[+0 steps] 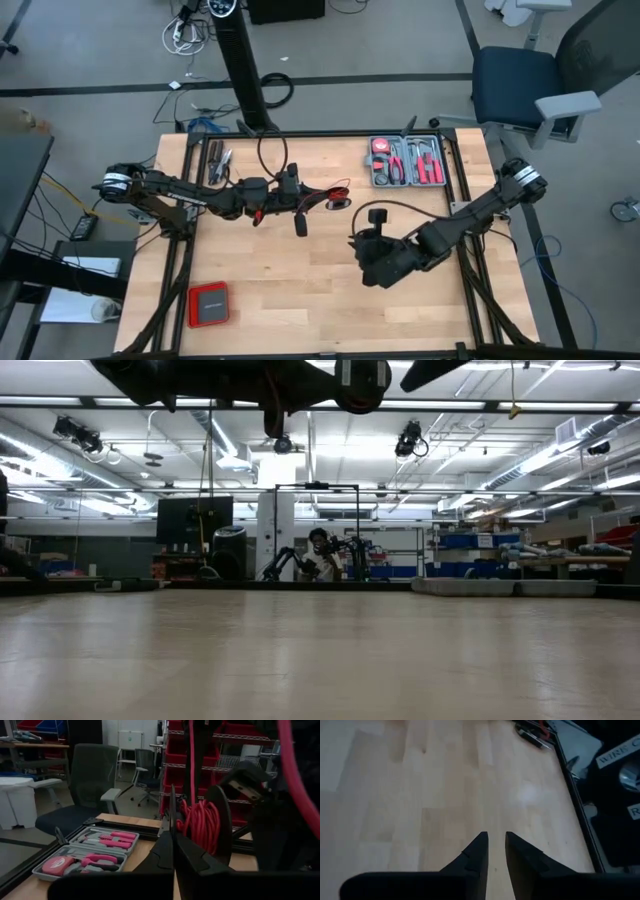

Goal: Coil cords
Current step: Coil the red cable wire onto the black spool

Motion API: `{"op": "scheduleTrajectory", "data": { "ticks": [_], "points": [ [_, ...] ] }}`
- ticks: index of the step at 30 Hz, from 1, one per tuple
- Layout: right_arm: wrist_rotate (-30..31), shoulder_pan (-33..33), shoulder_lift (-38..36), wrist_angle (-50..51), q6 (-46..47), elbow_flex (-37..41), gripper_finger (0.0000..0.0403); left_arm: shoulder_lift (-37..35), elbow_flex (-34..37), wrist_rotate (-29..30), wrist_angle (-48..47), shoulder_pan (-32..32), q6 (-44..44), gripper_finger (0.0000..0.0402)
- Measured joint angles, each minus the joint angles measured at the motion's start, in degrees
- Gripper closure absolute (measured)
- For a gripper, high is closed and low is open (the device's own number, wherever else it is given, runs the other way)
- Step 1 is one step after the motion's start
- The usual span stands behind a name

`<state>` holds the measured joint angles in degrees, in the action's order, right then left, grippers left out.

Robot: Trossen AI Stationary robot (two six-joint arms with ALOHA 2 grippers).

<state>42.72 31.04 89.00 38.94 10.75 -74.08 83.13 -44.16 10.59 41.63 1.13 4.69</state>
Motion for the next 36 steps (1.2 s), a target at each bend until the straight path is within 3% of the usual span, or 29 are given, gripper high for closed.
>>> {"op": "scheduleTrajectory", "data": {
  "ticks": [3,9,13,15,20,25,36],
  "points": [
    [1.6,1.7,-0.1,-2.0,-1.6,0.0,0.0340,0.0,0.0,0.0,-0.1,0.0,0.0,0.0398],
    [14.3,4.5,-2.8,-7.4,-13.1,-1.9,0.0342,0.0,0.0,0.0,-0.3,0.0,0.0,0.0398],
    [18.6,3.2,-4.2,-7.4,-19.4,-5.4,0.0342,0.0,0.0,0.0,-0.4,0.0,0.0,0.0398],
    [18.0,1.8,-4.4,-7.6,-21.5,-7.7,0.0342,0.0,0.0,0.0,-0.5,0.0,0.0,0.0398],
    [8.8,-2.6,-3.6,-7.7,-28.4,-13.0,0.0330,0.0,0.0,0.5,-0.9,0.0,0.0,0.0398],
    [3.4,-6.7,-1.7,-7.5,-34.2,-16.3,0.0311,0.0,0.0,0.8,-1.0,0.0,0.0,0.0398],
    [2.7,-10.2,5.8,-6.0,-47.1,-22.7,0.0288,0.0,-1.3,1.7,-6.1,-0.9,6.3,0.0398]
  ]
}}
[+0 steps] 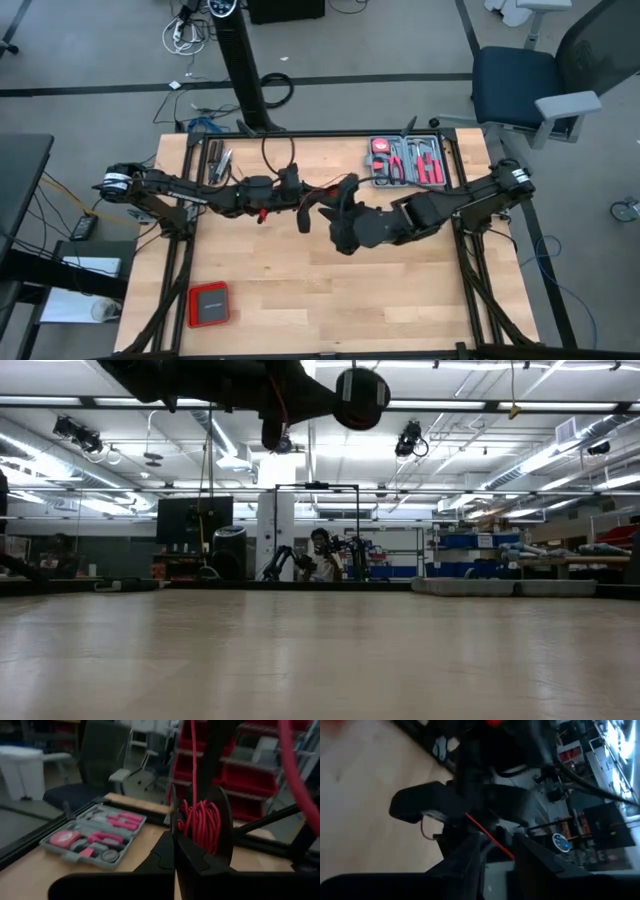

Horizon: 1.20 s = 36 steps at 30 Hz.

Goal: Coil cords
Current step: Coil the red cable wire onto the black spool

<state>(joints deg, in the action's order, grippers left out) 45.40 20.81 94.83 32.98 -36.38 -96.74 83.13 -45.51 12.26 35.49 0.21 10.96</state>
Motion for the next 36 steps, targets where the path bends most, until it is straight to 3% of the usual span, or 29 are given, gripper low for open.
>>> {"op": "scheduleTrajectory", "data": {
  "ticks": [6,36],
  "points": [
    [3.1,-1.3,4.2,2.1,-5.7,-3.0,0.0288,0.0,-3.7,0.1,-8.3,-0.2,1.1,0.0398],
    [0.8,-5.4,4.6,4.8,-15.8,-3.1,0.0291,0.0,-4.2,-0.9,-8.0,0.0,2.8,0.0398]
  ]
}}
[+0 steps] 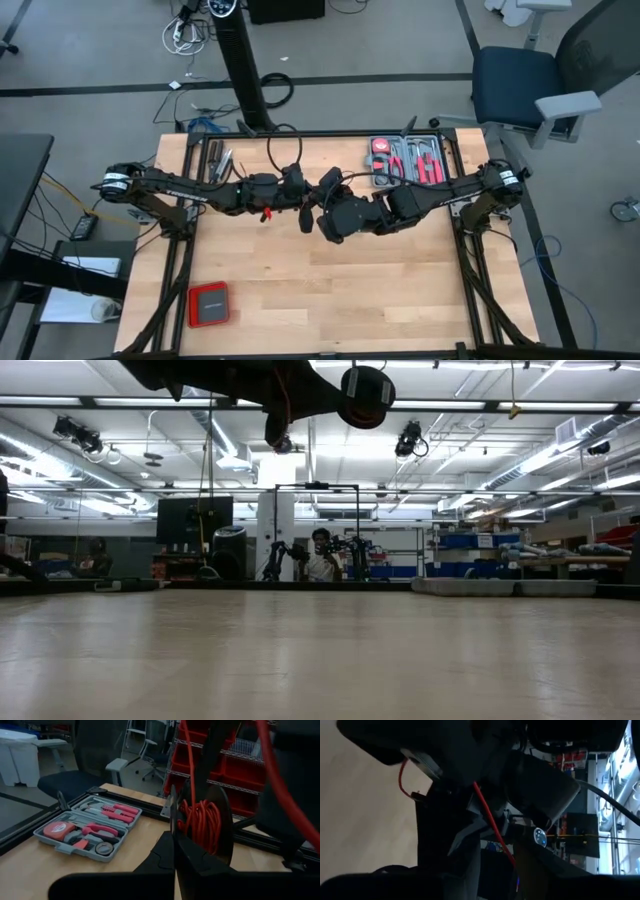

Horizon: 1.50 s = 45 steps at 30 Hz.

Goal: Coil cords
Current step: Coil the red cable wire onto the black spool

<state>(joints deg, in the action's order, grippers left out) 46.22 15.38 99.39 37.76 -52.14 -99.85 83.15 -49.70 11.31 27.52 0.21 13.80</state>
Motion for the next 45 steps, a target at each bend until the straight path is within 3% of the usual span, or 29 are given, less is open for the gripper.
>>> {"op": "scheduleTrajectory", "data": {
  "ticks": [5,10,15,23,33,39,45],
  "points": [
    [0.0,-0.8,0.0,-0.3,-1.6,0.0,0.0305,0.0,0.0,0.0,0.0,0.0,0.0,0.0398],
    [-1.3,-1.6,0.0,0.2,-0.5,0.0,0.0382,0.0,0.0,0.0,0.0,0.0,0.0,0.0398],
    [-1.6,-0.5,0.0,0.0,2.1,0.0,0.0399,0.0,0.0,0.0,-0.3,0.0,-0.2,0.0398],
    [8.3,3.3,-0.7,0.7,7.4,0.1,0.0401,0.0,0.0,0.0,-0.9,0.0,-0.3,0.0398],
    [18.8,8.3,-6.9,-2.9,19.6,0.1,0.0402,0.0,0.0,0.0,-0.9,0.0,-1.6,0.0398],
    [24.6,11.0,-10.7,10.3,33.2,0.1,0.0403,0.0,0.0,-0.5,-0.9,0.2,-1.8,0.0398],
    [19.7,12.9,-11.8,30.9,56.8,0.4,0.0403,0.0,0.0,-0.5,0.4,0.2,-1.8,0.0398]
  ]
}}
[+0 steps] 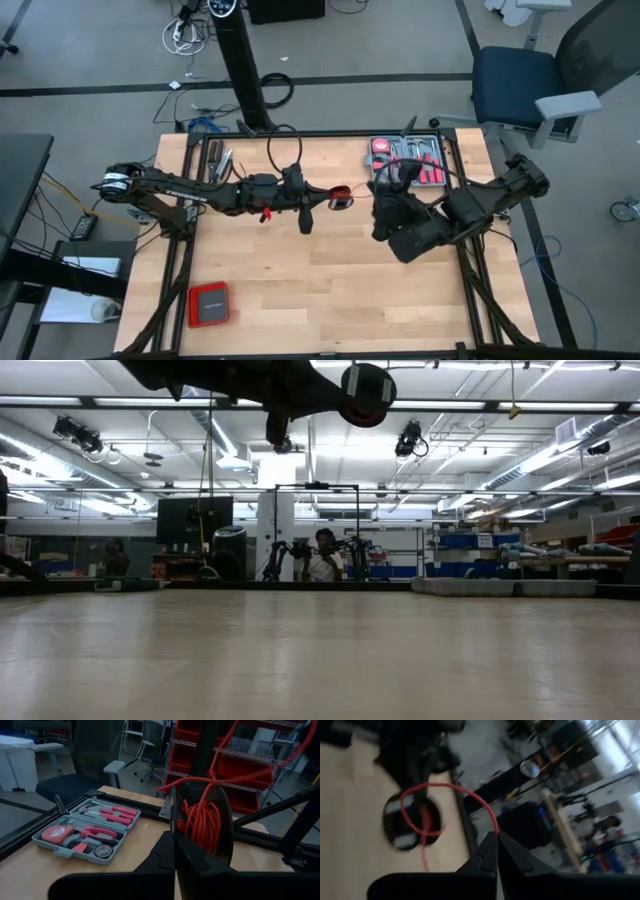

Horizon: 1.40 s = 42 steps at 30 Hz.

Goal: Coil cords
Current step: Coil the red cable wire onto the black spool

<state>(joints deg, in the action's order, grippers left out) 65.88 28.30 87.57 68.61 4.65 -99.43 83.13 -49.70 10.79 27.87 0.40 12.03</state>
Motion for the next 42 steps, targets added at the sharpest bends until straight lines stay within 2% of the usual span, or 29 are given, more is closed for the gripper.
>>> {"op": "scheduleTrajectory", "data": {
  "ticks": [5,14,18,24,29,34,39,42],
  "points": [
    [-1.5,2.0,0.2,3.1,5.9,4.6,0.0403,0.0,0.0,0.0,2.1,0.0,0.1,0.0398],
    [0.3,3.7,0.3,-3.0,10.6,16.3,0.0403,0.0,0.0,0.0,5.7,0.1,4.7,0.0398],
    [-0.3,3.9,0.3,-14.9,4.1,22.1,0.0403,0.0,0.0,0.4,6.5,0.1,6.1,0.0398],
    [-6.3,2.4,0.3,-36.6,-8.8,29.7,0.0403,0.0,0.0,1.0,9.0,0.1,6.6,0.0398],
    [-12.4,0.2,0.3,-51.7,-18.1,31.7,0.0403,0.0,0.0,1.6,8.7,0.1,6.7,0.0398],
    [-19.9,-3.0,0.3,-58.9,-22.8,31.7,0.0403,0.0,0.0,1.6,8.6,0.3,6.4,0.0398],
    [-22.7,-5.5,0.3,-62.2,-25.9,31.8,0.0403,0.0,0.0,1.6,8.6,0.7,6.3,0.0398],
    [-25.1,-5.7,0.3,-67.4,-30.1,31.8,0.0403,0.0,0.0,1.6,8.6,0.9,4.9,0.0398]
  ]
}}
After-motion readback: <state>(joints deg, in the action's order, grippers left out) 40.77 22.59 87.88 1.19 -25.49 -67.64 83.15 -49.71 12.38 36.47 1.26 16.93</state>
